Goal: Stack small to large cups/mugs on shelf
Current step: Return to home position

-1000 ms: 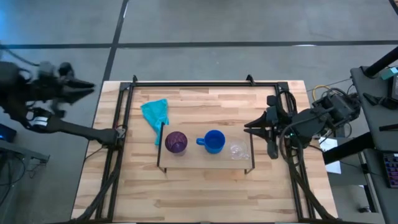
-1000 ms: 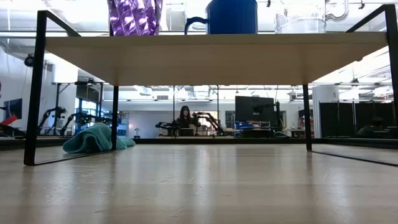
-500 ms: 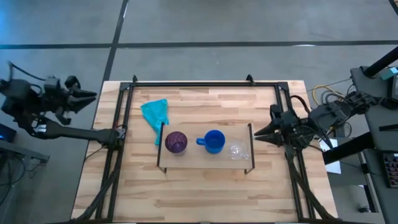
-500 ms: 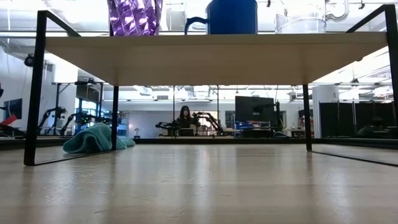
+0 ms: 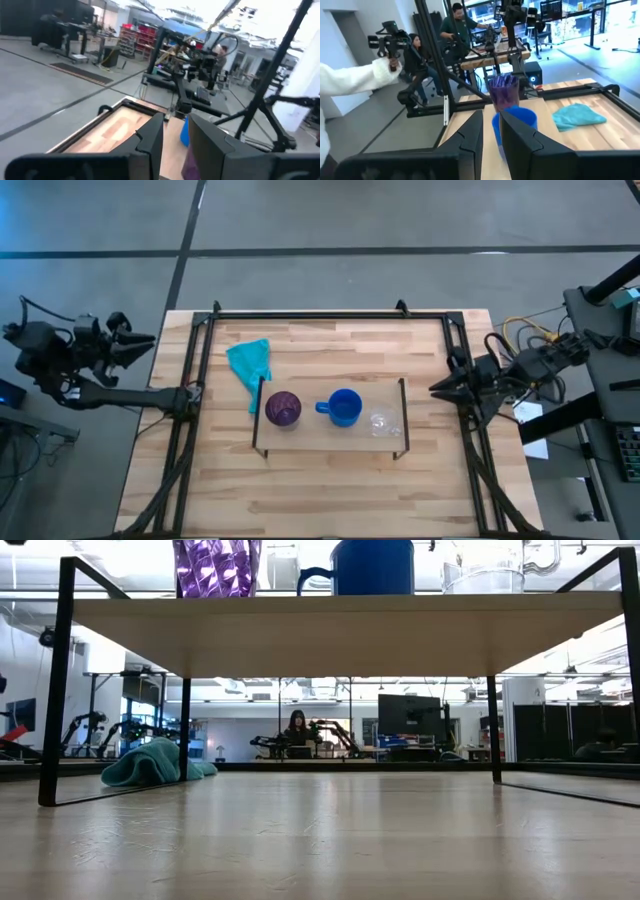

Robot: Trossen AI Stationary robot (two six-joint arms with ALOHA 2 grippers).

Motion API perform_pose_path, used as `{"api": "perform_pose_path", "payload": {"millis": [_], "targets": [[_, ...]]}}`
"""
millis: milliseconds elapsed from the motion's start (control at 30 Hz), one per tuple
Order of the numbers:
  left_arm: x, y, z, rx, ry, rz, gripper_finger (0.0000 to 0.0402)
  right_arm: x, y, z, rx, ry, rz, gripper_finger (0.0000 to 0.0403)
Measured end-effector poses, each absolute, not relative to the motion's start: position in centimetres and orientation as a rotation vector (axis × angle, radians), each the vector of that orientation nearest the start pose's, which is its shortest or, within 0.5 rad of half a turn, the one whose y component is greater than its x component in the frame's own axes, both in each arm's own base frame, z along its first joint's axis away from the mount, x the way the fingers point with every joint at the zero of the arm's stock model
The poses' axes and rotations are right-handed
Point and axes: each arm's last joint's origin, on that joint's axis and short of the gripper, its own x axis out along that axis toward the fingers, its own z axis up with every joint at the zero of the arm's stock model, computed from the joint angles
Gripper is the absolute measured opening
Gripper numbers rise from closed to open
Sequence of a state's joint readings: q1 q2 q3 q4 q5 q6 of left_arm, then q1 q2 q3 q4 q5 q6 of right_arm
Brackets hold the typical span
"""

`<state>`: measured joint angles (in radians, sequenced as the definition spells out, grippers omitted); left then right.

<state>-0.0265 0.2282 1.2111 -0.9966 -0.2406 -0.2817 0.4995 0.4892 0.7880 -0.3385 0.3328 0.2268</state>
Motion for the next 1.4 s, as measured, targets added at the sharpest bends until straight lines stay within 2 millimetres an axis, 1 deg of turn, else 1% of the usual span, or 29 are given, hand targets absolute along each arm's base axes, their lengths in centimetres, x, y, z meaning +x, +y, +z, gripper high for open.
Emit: {"api": "perform_pose_path", "payload": {"millis": [167,467,533,567,600,667,767,900,1033,1100,1233,1400], "targets": [[-5.5,0.9,38.2,-0.276,-0.010,0.241,0.0077,8.0,3.3,33.2,0.217,0.037,0.164,0.0059],[-6.2,1.0,35.4,-0.296,-0.072,0.246,0.0077,6.6,2.5,30.4,0.213,0.006,0.171,0.0059],[-5.8,1.0,35.0,-0.312,-0.058,0.269,0.0077,6.3,2.4,29.8,0.218,-0.002,0.172,0.0059],[-5.6,1.0,34.5,-0.314,-0.021,0.278,0.0077,6.2,2.3,29.4,0.225,-0.002,0.172,0.0059],[-5.6,1.0,34.4,-0.317,-0.009,0.282,0.0077,6.1,2.3,29.1,0.236,-0.003,0.172,0.0059],[-5.5,1.0,34.7,-0.324,-0.032,0.282,0.0077,5.9,2.1,28.3,0.252,-0.011,0.174,0.0059],[-4.9,1.0,34.3,-0.311,0.014,0.289,0.0077,5.7,2.0,27.1,0.258,-0.018,0.174,0.0059],[-4.9,1.0,34.0,-0.322,0.000,0.289,0.0077,5.5,1.9,25.7,0.271,-0.046,0.177,0.0059],[-4.6,1.0,33.7,-0.323,0.010,0.296,0.0077,6.1,2.2,24.4,0.268,-0.032,0.172,0.0059],[-4.4,1.0,33.8,-0.321,0.007,0.300,0.0077,6.4,2.4,23.9,0.289,-0.026,0.171,0.0059],[-4.0,1.0,33.6,-0.299,-0.007,0.301,0.0077,6.9,2.7,22.3,0.341,0.022,0.165,0.0059],[-3.2,1.0,33.5,-0.278,-0.033,0.298,0.0077,7.5,3.0,21.2,0.354,-0.016,0.172,0.0059]]}}
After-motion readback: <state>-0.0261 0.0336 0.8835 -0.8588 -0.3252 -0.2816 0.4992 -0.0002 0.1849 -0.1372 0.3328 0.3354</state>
